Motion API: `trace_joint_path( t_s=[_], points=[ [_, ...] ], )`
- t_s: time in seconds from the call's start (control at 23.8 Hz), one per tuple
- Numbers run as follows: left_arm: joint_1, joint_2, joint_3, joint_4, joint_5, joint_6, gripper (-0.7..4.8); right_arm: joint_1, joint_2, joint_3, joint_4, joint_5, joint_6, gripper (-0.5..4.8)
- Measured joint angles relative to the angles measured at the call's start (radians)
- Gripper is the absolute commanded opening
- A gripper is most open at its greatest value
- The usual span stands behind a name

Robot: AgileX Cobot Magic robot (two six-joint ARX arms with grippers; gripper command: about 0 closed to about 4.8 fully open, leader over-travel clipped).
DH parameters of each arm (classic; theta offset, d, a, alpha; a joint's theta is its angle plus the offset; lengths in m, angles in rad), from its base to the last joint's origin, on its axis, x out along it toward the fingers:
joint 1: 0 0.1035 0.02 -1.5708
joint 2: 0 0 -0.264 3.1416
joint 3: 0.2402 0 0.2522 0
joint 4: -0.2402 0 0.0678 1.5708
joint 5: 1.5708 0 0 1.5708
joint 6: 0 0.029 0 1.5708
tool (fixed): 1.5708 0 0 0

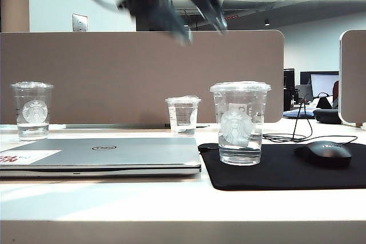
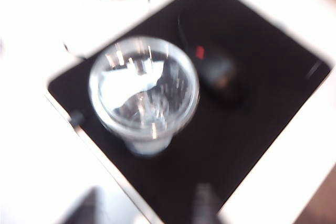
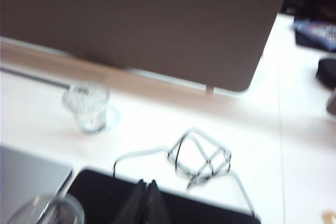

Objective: Pick up the coffee cup on the middle and place it on the right side of the laptop.

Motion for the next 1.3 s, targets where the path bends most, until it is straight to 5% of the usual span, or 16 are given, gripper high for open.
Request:
trace_joint_path(
  t_s=[0.17,0.5,0.71,1.01,1.13,1.3],
  points=[
    [0.0,-0.138,0.001,0.001,0.0,0.0,-0.06,0.001,-0.045,0.0,-0.119,-0.003,0.002,-0.02],
    [0.0,-0.348,-0.014,-0.171,-0.063,0.099,-0.06,0.106,-0.203,-0.01,-0.347,-0.003,0.009,-0.03],
    [0.0,-0.586,-0.278,-0.228,-0.068,0.095,-0.06,0.169,-0.429,-0.145,-0.38,-0.003,0.052,-0.02],
    [0.005,-0.961,-0.612,-0.06,-0.077,0.082,-0.06,0.169,-0.719,-0.436,-0.275,0.01,0.053,-0.02],
    [0.005,-1.087,-0.711,-0.036,-0.19,0.083,-0.06,0.169,-0.798,-0.541,-0.261,0.043,0.054,-0.02],
    [0.005,-1.224,-0.779,-0.177,-0.294,0.059,-0.06,0.169,-0.9,-0.681,-0.251,0.042,0.071,-0.02]
  ],
)
